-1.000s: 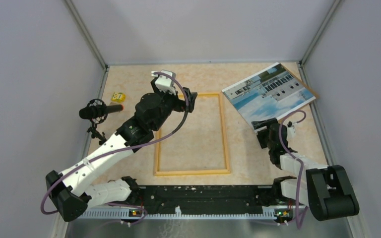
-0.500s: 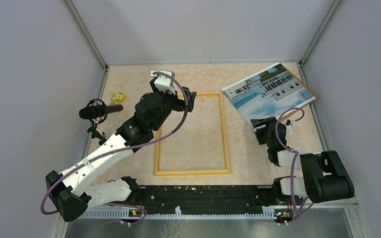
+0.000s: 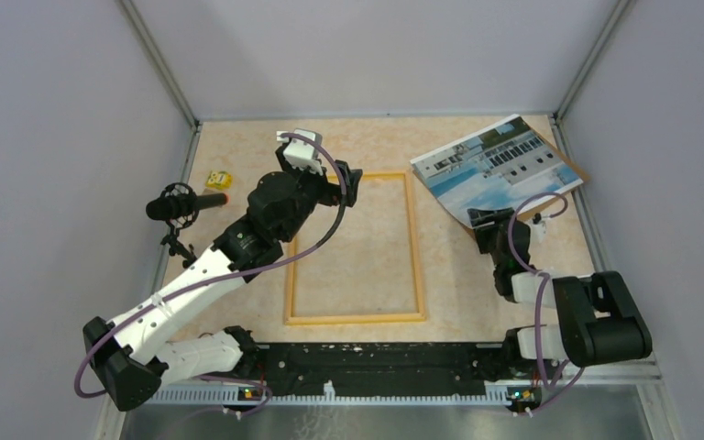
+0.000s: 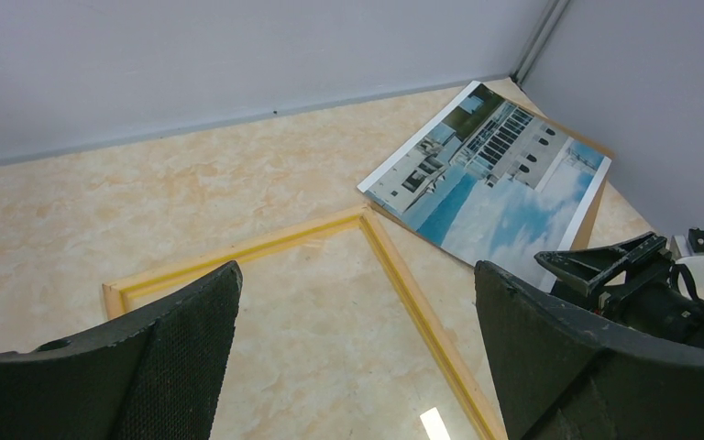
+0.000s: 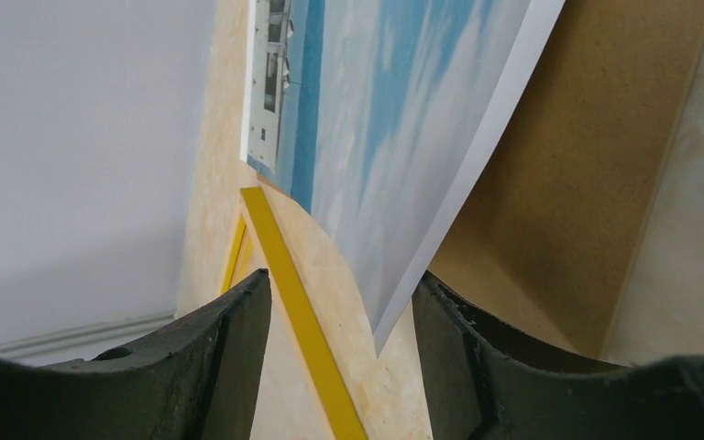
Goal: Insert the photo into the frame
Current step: Pick up the photo at the center of the board.
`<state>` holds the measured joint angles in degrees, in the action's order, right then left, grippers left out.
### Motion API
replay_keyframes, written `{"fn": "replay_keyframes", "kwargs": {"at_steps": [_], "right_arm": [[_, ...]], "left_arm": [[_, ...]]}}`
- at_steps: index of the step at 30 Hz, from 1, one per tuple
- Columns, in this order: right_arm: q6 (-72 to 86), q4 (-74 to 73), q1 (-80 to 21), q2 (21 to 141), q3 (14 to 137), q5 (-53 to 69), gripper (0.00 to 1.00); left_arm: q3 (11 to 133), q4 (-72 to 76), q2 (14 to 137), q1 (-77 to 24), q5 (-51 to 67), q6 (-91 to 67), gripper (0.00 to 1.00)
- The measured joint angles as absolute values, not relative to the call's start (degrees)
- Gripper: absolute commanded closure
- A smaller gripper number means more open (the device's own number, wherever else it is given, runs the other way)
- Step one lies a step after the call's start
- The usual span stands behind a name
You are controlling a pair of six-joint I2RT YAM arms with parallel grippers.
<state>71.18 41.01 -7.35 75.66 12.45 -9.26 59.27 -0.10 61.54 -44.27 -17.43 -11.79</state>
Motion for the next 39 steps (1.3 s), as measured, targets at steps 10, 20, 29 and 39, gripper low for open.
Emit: {"fn": "replay_keyframes", "kwargs": {"at_steps": [10,20,29,39], "right_arm": [[75.24,42.28,-7.31,85.58,16.71,-11.4,0.74],[73.87,35.16,-6.96,82.24,18.92,-13.61,1.0],[58.11,9.74,-5.23,57.19,24.88,-14.79,1.0],[32.38,-26.09,-4.58,39.22,49.52,-18.13,1.0]], "left_arm": [[59.27,-0.1,61.54,-44.25,-17.43,-11.81,0.01],[59.27,-0.1,61.54,-44.23,-17.43,-11.81,0.01],[59.27,-0.1,61.54,-44.23,-17.43,-11.79,0.01],[59.29,-0.16,61.3,-44.23,-17.45,-11.53,0.01]]}}
